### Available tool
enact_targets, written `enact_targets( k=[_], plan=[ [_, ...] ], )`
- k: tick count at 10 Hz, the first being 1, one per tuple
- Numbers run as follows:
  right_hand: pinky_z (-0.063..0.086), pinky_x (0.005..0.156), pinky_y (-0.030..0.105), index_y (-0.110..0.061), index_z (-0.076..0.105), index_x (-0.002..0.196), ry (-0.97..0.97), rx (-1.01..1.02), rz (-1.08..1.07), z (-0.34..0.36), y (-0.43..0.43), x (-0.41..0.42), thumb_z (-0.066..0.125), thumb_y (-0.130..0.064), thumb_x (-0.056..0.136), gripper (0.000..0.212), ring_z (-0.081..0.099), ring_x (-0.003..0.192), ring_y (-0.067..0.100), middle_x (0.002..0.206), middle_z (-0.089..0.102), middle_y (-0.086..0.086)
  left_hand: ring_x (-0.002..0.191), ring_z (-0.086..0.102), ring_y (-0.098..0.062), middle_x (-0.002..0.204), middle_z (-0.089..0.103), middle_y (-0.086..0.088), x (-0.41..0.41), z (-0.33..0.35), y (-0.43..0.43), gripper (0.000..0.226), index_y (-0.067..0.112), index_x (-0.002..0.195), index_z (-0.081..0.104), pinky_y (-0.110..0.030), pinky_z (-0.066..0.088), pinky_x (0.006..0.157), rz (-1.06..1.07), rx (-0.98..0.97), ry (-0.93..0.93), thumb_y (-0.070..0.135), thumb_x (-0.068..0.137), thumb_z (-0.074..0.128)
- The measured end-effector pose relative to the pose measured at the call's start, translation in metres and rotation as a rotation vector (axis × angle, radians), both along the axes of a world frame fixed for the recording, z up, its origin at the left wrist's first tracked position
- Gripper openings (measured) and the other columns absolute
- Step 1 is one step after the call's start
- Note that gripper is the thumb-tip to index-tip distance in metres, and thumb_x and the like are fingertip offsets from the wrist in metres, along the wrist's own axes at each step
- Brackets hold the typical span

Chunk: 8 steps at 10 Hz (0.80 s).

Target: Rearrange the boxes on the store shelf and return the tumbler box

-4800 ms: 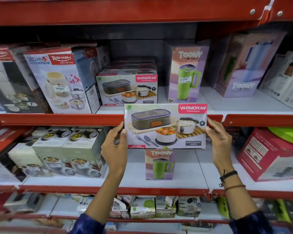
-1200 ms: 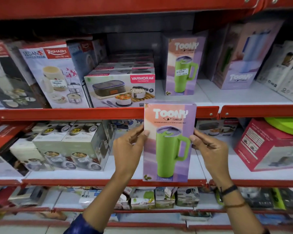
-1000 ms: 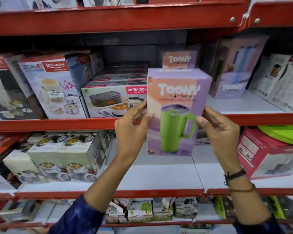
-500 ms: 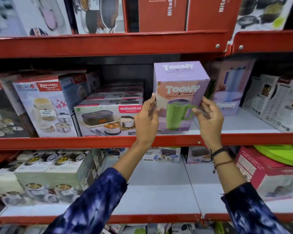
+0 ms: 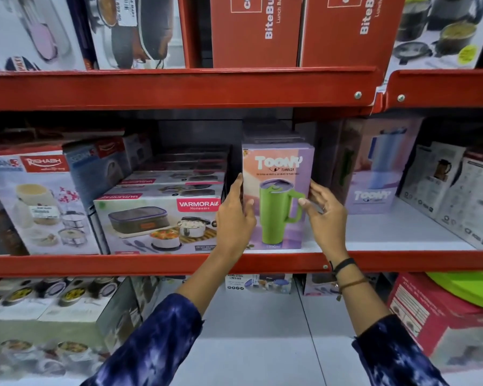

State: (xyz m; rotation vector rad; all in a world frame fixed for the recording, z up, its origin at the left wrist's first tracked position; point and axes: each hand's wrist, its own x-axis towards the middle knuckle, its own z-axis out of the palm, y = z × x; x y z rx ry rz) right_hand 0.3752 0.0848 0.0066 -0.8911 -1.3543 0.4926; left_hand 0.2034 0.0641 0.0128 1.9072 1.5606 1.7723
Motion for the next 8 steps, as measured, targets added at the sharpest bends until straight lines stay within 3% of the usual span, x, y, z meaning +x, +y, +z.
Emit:
enact_targets(
  k=[2,3,4,5,6,7,8],
  plan=[
    [0.044,0.099,0.021,-0.010,0.052,0.127,-0.024,0.018,-0.040,-0.007,0.003,-0.002,0.063,-0.007,0.086,0.043,0.056,0.114,0.011,0.125,0.055,-0.002,0.099,0.058,-0.013,0.124,0.061,-0.010,-0.003,-0.004,0.002,0.054,0.009,0.141,0.035,-0.018,0.043,0.088,-0.005,0.023,0.042,0.006,0.091,0.055],
    [0.043,0.097,0.015,-0.009,0.052,0.128,-0.045,0.028,-0.069,-0.008,-0.001,-0.004,0.062,-0.008,0.087,0.042,0.056,0.115,0.013,0.124,0.055,-0.001,0.118,0.054,-0.021,0.138,0.052,-0.010,-0.003,-0.003,0.000,0.055,0.010,0.142,0.032,-0.018,0.038,0.094,-0.024,-0.001,0.047,0.007,0.092,0.054],
    [0.047,0.097,0.019,-0.009,0.050,0.130,-0.063,0.021,-0.132,-0.008,-0.007,-0.008,0.061,-0.010,0.088,0.043,0.058,0.112,0.013,0.128,0.058,0.007,0.132,0.041,-0.023,0.147,0.040,-0.011,-0.005,-0.006,-0.005,0.058,0.009,0.143,0.028,-0.009,0.024,0.100,-0.048,-0.018,0.077,0.002,0.091,0.053],
    [0.039,0.108,0.032,-0.012,0.044,0.135,-0.146,0.113,-0.239,-0.005,-0.022,-0.017,0.061,-0.013,0.089,0.049,0.048,0.126,0.017,0.140,0.050,0.008,0.138,0.031,-0.021,0.151,0.033,-0.013,-0.008,-0.009,-0.017,0.056,0.007,0.140,0.029,0.000,0.013,0.105,-0.076,0.078,0.128,0.001,0.090,0.053],
    [0.029,0.110,0.017,-0.013,0.044,0.135,-0.243,0.310,-0.281,0.020,-0.037,-0.029,0.056,-0.010,0.091,0.045,0.039,0.132,0.010,0.144,0.043,0.001,0.137,0.028,-0.015,0.149,0.035,-0.015,-0.020,0.007,-0.029,0.048,0.003,0.135,0.037,-0.005,0.016,0.109,-0.101,0.281,0.228,0.001,0.090,0.053],
    [0.034,0.112,0.037,-0.010,0.046,0.134,-0.243,0.480,-0.234,0.061,-0.052,-0.046,0.053,-0.007,0.093,0.042,0.040,0.134,0.014,0.144,0.044,0.004,0.137,0.033,-0.018,0.145,0.038,-0.016,-0.035,0.042,-0.044,0.043,-0.002,0.131,0.042,-0.019,0.026,0.113,-0.124,0.504,0.346,-0.001,0.089,0.052],
    [0.034,0.111,0.049,-0.009,0.047,0.133,-0.236,0.603,-0.264,0.112,-0.060,-0.067,0.050,-0.009,0.095,0.039,0.040,0.135,0.014,0.143,0.045,0.004,0.135,0.039,-0.027,0.141,0.045,-0.021,-0.053,0.090,-0.046,0.039,-0.005,0.128,0.046,-0.034,0.033,0.113,-0.039,0.677,0.368,0.000,0.090,0.050]
  ],
)
